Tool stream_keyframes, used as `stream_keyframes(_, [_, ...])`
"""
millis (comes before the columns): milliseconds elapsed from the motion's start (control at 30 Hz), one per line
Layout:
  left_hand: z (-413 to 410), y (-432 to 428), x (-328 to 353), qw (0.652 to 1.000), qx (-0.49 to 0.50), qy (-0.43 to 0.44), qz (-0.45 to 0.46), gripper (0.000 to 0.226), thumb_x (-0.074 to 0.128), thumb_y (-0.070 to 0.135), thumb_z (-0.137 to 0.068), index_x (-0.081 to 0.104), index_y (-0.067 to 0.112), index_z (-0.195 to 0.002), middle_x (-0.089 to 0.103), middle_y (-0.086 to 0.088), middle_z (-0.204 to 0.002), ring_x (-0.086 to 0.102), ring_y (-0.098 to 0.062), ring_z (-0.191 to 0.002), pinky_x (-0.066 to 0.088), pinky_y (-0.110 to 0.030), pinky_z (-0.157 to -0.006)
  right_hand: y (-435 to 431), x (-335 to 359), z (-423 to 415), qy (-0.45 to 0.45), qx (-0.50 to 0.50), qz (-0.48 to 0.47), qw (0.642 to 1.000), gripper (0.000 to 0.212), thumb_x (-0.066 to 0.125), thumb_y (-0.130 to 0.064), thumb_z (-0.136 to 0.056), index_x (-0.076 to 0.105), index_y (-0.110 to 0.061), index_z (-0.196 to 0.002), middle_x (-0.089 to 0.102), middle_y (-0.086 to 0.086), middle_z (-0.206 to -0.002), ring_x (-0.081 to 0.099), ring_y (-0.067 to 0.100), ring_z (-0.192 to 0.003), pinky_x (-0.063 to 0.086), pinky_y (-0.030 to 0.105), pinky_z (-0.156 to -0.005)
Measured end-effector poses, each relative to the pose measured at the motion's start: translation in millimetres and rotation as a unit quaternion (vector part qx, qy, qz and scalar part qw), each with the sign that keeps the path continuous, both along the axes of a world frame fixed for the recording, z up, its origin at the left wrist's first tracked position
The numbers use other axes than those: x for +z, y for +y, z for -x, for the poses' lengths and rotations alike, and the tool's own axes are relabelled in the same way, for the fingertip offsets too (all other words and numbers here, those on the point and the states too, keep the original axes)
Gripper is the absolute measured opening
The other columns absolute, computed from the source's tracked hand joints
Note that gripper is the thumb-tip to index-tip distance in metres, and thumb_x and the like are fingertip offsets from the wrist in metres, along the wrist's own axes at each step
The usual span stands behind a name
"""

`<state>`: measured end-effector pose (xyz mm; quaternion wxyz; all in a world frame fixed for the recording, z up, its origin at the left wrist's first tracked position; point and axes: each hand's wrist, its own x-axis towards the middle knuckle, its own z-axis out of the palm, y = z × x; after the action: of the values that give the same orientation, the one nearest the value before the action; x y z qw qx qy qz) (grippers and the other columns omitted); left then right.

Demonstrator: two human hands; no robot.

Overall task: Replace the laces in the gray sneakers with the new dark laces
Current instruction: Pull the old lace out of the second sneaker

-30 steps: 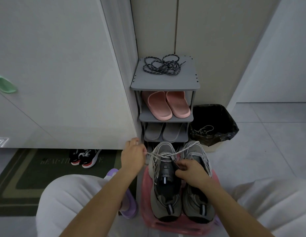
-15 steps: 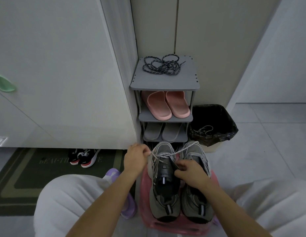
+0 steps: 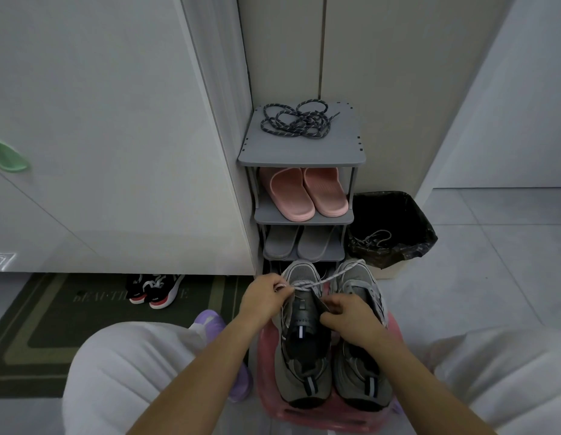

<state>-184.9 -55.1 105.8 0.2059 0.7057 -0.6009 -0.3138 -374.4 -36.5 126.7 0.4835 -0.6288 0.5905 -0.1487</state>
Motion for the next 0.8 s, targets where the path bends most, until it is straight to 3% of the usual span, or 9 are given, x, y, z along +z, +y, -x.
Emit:
stream_keyframes(167, [0,-2,-3,0.998,0.064,-0.001,-0.020,0.020,0.057,0.025,-0.092,0.066,0.007,-0.090,0.067,-0.008,-0.092,0.058,-0.015,-0.080,0.042,-0.025,-0.071,0,-1,0,-0.001,0.000,-0.005,1.000,0.038,0.064,-0.014,-0.080,0.065,-0.018,-0.117,0.068,0.000,-0.112,0.062,0.012,-0.105,0.049,0.029,-0.093])
stream_keyframes(267, [0,-2,-6,0.993,0.098,0.051,-0.045,0.020,0.052,0.019,-0.095,0.059,0.010,-0.078,0.069,-0.013,-0.092,0.066,-0.024,-0.085,0.053,-0.039,-0.080,0,-1,0,-0.006,-0.005,-0.010,1.000,0.035,0.064,-0.013,-0.079,0.067,-0.019,-0.114,0.069,0.001,-0.108,0.063,0.013,-0.102,0.051,0.037,-0.093])
stream_keyframes(333, [-1,-2,-2,0.977,0.156,0.134,-0.061,0.023,0.041,0.012,-0.099,0.053,0.007,-0.080,0.069,-0.016,-0.085,0.068,-0.025,-0.075,0.052,-0.040,-0.069,0,0,0,-0.004,-0.006,-0.010,1.000,0.035,0.063,-0.013,-0.079,0.067,-0.019,-0.113,0.069,0.001,-0.107,0.063,0.014,-0.101,0.052,0.037,-0.091])
stream_keyframes(400, [-8,-5,5,0.952,0.221,0.201,-0.072,0.018,0.033,0.007,-0.101,0.048,0.003,-0.093,0.067,-0.015,-0.077,0.066,-0.018,-0.060,0.047,-0.030,-0.054,1,0,0,0.001,-0.006,-0.009,1.000,0.036,0.064,-0.013,-0.079,0.066,-0.019,-0.114,0.069,0.000,-0.108,0.063,0.013,-0.101,0.052,0.036,-0.092])
stream_keyframes(500, [-22,-6,10,0.979,0.144,0.109,-0.099,0.013,0.040,0.005,-0.098,0.051,0.001,-0.095,0.062,-0.010,-0.079,0.058,-0.008,-0.058,0.042,-0.014,-0.047,0,-1,1,0.000,-0.005,-0.010,1.000,0.037,0.064,-0.014,-0.079,0.066,-0.019,-0.116,0.068,0.000,-0.109,0.062,0.012,-0.102,0.051,0.034,-0.092])
stream_keyframes(633, [-27,-4,5,0.990,0.023,-0.012,-0.141,0.009,0.054,0.012,-0.089,0.055,0.016,-0.081,0.059,-0.001,-0.088,0.058,-0.016,-0.079,0.047,-0.027,-0.071,-2,-3,0,0.008,-0.003,-0.023,1.000,0.038,0.066,-0.016,-0.080,0.064,-0.017,-0.118,0.067,0.001,-0.112,0.061,0.013,-0.106,0.051,0.031,-0.092])
stream_keyframes(667, [-25,-3,6,0.992,0.014,-0.012,-0.125,0.005,0.055,0.015,-0.090,0.056,0.019,-0.088,0.059,0.002,-0.095,0.058,-0.014,-0.086,0.047,-0.026,-0.074,-4,-1,0,0.002,-0.003,-0.039,0.999,0.036,0.067,-0.019,-0.081,0.064,-0.016,-0.117,0.067,0.002,-0.111,0.062,0.014,-0.105,0.052,0.029,-0.089])
stream_keyframes(733, [-16,-3,11,0.997,-0.018,-0.024,-0.066,0.016,0.053,0.022,-0.092,0.060,0.019,-0.107,0.059,0.005,-0.106,0.057,-0.012,-0.095,0.042,-0.023,-0.076,-11,3,-1,-0.013,-0.019,-0.071,0.997,0.027,0.066,-0.031,-0.085,0.066,-0.015,-0.107,0.068,0.003,-0.102,0.064,0.015,-0.096,0.052,0.028,-0.087])
stream_keyframes(800, [-5,-3,14,0.997,-0.060,-0.036,-0.030,0.027,0.052,0.027,-0.093,0.060,0.020,-0.118,0.059,0.004,-0.117,0.057,-0.013,-0.105,0.042,-0.022,-0.081,-20,8,-4,0.027,-0.023,-0.056,0.998,0.025,0.054,-0.034,-0.093,0.066,-0.012,-0.089,0.064,0.003,-0.082,0.060,0.013,-0.076,0.049,0.029,-0.077])
